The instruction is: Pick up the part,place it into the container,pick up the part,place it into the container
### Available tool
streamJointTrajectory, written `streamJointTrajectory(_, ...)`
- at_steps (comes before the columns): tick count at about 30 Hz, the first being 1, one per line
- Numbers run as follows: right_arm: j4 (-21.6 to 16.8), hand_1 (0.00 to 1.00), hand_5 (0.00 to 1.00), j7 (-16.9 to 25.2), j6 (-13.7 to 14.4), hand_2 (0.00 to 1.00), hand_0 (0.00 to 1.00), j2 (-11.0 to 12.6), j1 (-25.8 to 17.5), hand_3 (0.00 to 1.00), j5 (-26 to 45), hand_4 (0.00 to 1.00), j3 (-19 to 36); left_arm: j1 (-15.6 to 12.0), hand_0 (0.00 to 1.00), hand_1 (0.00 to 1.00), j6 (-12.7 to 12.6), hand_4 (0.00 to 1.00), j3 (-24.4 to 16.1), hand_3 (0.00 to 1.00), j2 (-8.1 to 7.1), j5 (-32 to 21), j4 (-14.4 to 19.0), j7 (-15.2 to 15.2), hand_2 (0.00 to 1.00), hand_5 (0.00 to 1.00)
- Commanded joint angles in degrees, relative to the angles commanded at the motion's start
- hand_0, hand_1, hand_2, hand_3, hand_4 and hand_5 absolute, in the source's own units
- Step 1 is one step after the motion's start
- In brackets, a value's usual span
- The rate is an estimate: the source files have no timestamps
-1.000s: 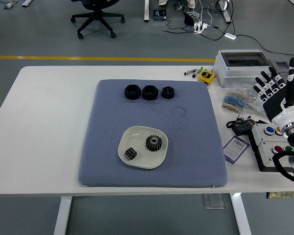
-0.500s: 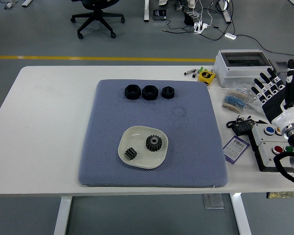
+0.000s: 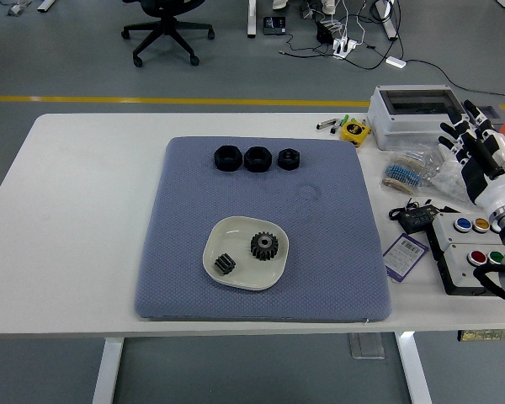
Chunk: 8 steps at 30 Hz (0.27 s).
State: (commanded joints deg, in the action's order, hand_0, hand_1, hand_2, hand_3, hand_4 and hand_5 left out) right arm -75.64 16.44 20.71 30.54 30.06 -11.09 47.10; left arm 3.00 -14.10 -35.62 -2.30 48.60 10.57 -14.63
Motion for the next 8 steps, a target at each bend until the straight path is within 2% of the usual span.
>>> streamJointTrajectory(1, 0.05, 0.86, 0.9, -0.44, -1.83, 0.909, 0.922, 0.04, -0.03, 0.978, 2.61, 0.998, -0.21, 0.01, 0.566, 0.587, 0.05, 0.675, -0.06, 0.649, -0.01, 0.12, 0.0, -0.02, 0.628, 0.652)
streamJointTrajectory(4, 0.05, 0.86, 0.9, -0.65, -4.55, 0.909, 0.922, -0.01, -0.07, 0.978, 6.4, 0.998, -0.63, 0.0, 0.566, 0.587, 0.17, 0.675, -0.3, 0.649, 0.0, 0.52, 0.0, -0.13, 0.628, 0.652)
streamJointTrajectory(5, 0.1, 0.868, 0.998, -0.44, -4.97, 0.908, 0.955, -0.11, -0.1, 0.957, 6.76, 0.998, -0.66, -0.04, 0.566, 0.586, 0.17, 0.675, -0.31, 0.646, 0.01, 0.55, 0.0, -0.17, 0.628, 0.651)
streamJointTrajectory(8, 0.19, 0.868, 0.998, -0.12, -5.55, 0.908, 0.955, -0.24, -0.11, 0.957, 7.04, 0.998, -0.58, -0.08, 0.566, 0.586, 0.21, 0.675, -0.39, 0.646, 0.04, 0.73, 0.0, -0.27, 0.628, 0.651)
